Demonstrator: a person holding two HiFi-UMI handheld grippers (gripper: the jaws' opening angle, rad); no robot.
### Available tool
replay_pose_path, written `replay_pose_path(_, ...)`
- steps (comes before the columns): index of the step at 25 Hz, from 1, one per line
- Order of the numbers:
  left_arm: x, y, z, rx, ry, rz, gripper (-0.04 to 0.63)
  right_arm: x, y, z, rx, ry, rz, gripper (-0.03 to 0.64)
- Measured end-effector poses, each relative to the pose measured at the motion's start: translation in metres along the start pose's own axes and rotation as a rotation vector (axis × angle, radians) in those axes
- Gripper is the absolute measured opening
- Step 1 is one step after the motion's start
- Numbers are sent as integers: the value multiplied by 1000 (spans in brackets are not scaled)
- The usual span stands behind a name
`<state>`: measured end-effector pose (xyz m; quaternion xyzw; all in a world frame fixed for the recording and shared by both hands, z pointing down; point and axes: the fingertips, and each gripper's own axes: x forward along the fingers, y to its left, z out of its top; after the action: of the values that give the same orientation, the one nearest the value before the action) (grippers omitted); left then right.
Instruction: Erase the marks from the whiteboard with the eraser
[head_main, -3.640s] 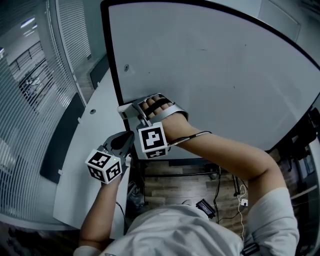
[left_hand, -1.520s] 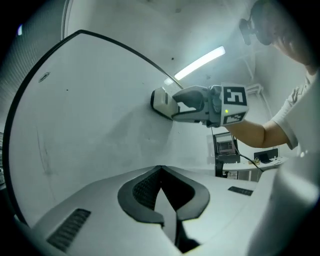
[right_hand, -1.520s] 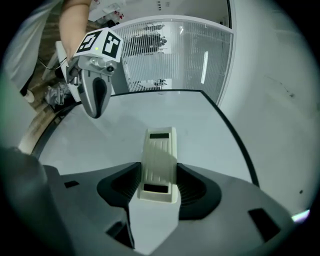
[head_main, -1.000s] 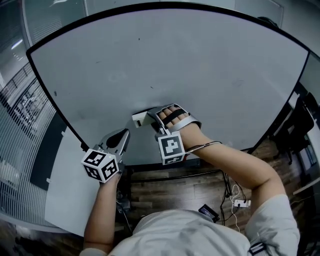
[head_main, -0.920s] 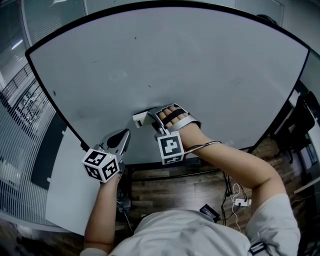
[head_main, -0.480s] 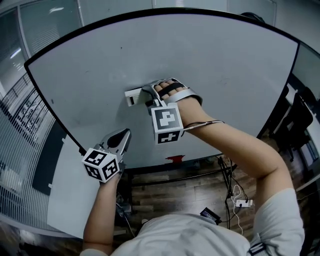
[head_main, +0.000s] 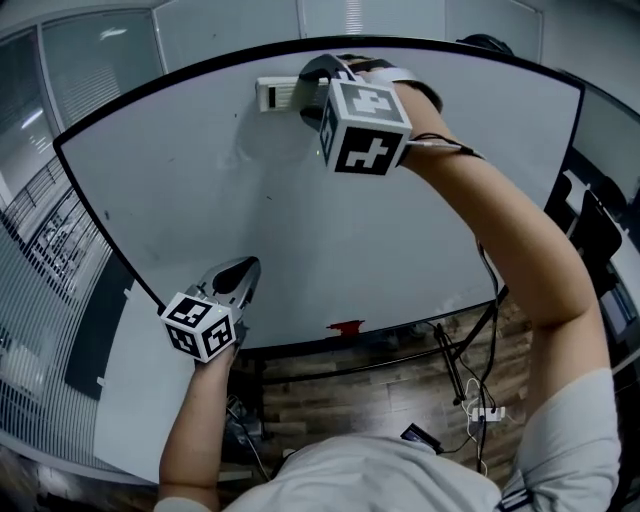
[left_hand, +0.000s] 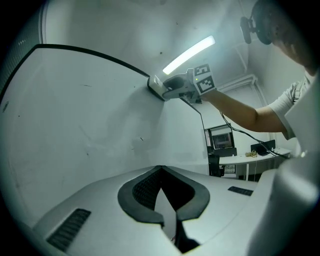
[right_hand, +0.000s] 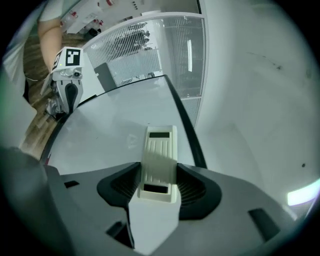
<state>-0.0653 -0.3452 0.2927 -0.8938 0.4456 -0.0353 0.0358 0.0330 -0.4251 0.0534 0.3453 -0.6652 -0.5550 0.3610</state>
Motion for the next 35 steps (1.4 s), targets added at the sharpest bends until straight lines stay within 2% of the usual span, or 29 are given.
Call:
replay_pose_path(6, 3, -4, 5, 5, -1, -6, 8, -18, -46, -20, 69, 6, -64, 233)
replay_pose_path(12, 7, -5, 1, 6, 7, -7, 8, -16, -16, -32, 63, 20, -63, 233)
replay_pose_path(19, 18, -11, -13, -8, 32, -28, 8, -7, 79, -48, -13, 54, 7, 233)
replay_pose_path(29, 39, -27, -42, -17, 72, -54, 8, 8, 221, -66, 58, 46, 164, 233)
replay_pose_path(35, 50, -38, -63, -49, 92, -80, 8, 12, 328, -95, 65, 90, 310, 233)
